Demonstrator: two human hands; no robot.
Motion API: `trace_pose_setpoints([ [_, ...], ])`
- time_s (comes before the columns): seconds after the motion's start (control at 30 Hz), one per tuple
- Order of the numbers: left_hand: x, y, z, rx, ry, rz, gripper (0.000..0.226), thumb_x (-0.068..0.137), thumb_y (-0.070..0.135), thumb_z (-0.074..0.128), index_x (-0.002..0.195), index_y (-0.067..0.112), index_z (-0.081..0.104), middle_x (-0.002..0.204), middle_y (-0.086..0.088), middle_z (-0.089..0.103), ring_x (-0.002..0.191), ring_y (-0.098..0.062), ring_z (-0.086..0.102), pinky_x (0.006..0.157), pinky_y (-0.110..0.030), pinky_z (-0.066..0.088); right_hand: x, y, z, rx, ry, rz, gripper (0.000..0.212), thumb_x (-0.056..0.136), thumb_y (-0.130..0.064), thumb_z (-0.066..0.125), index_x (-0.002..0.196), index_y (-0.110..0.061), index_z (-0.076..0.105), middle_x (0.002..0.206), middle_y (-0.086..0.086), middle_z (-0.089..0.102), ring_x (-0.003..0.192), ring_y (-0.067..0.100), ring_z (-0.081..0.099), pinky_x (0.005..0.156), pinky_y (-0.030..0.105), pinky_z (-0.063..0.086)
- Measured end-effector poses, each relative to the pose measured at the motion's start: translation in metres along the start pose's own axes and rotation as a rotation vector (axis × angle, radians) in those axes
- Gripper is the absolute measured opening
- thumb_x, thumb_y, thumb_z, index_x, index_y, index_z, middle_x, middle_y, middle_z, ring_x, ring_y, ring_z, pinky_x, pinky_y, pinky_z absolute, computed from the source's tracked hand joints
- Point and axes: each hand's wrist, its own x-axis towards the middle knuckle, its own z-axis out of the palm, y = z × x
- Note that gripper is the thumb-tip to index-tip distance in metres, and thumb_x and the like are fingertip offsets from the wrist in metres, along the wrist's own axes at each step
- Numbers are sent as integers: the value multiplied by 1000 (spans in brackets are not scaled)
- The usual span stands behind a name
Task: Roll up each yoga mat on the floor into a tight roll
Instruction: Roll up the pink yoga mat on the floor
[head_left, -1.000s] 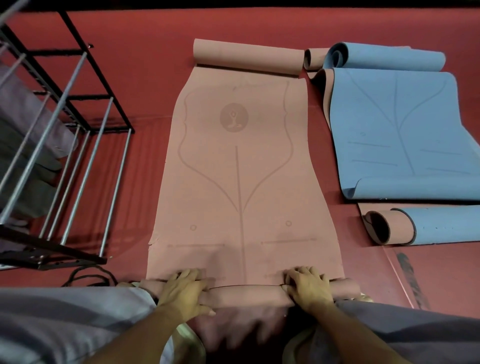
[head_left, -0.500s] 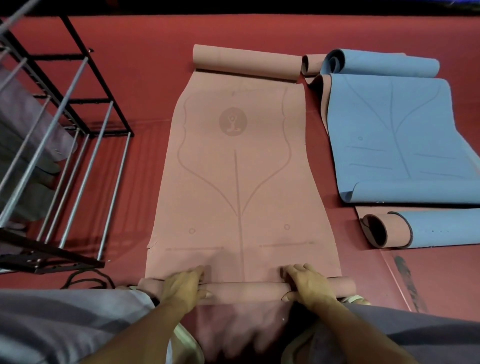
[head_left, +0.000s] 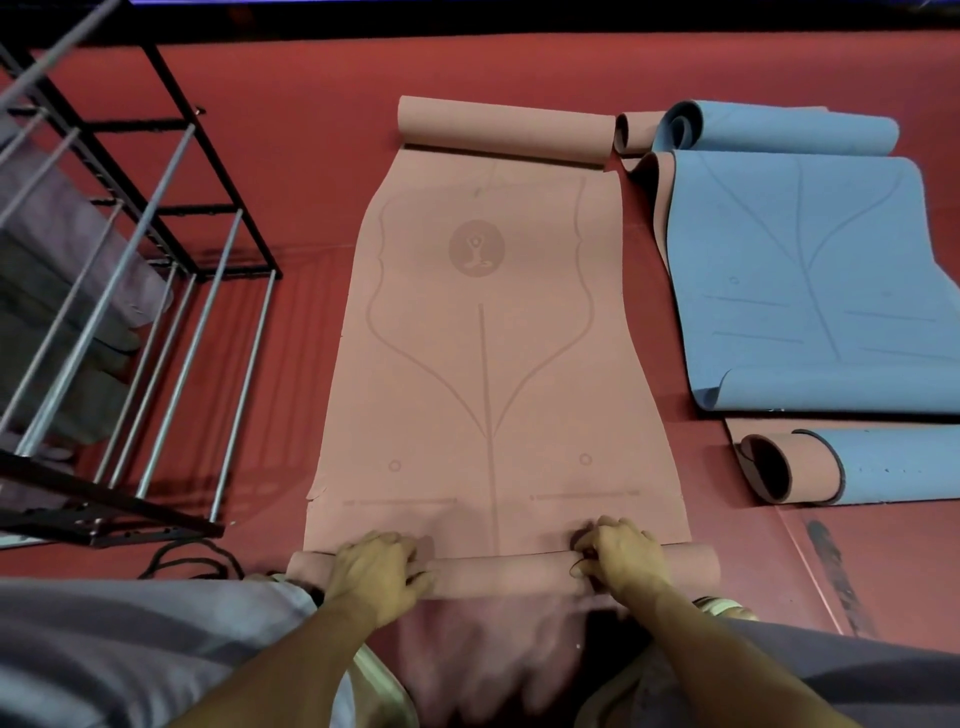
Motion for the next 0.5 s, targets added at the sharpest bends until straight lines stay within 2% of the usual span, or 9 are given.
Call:
trace_pose_setpoints([
  [0.07,-2,0,-6,22,-30,25,73,74,88,50,125,35,55,123,15,63,119,-17,58,95,-39,42,-1,-2,1,3,28,-2,36,89,-51,71,124,-41,69,125,-12,60,123,18,51,95,36,42],
  [0.1,-2,0,-9,37,-39,34,74,73,86,58,127,35,54,124,15,64,119,-17,59,95,-38,43,-1,-4,0,-2,48,-9,37,89,-50,71,124,-39,67,124,-11,61,121,19,52,93,36,43],
  [0.17,-1,4,-12,49,-30,32,64,80,73,68,130,35,56,126,13,66,119,-17,61,94,-33,46,-1,-6,1,-2,87,-24,38,87,-49,73,119,-31,61,119,-9,62,115,22,54,90,37,44],
  [0.3,6,4,-9,5,-19,-26,51,89,64,63,135,42,56,121,13,71,118,-15,64,96,-30,46,-5,1,9,52,166,-69,37,90,-51,67,117,-26,64,110,-4,61,107,26,55,90,39,47],
  [0.4,14,1,-10,-35,-36,-58,45,91,62,61,130,40,61,117,11,72,116,-17,65,93,-30,46,-10,10,16,88,205,-156,56,83,-70,56,119,-28,68,110,-4,60,101,25,55,91,39,51],
  [0.43,16,1,-10,-51,-48,-59,45,91,62,61,130,40,61,118,10,72,116,-18,65,93,-30,46,-11,11,17,66,169,-179,65,78,-74,59,124,-29,66,115,-4,58,104,24,53,95,38,49],
  [0.5,19,-1,-11,-85,-75,-57,47,89,63,64,130,40,61,120,9,71,117,-19,65,93,-31,46,-10,11,14,-16,106,-193,71,74,-67,71,134,-30,59,125,-5,53,112,23,49,99,36,47],
])
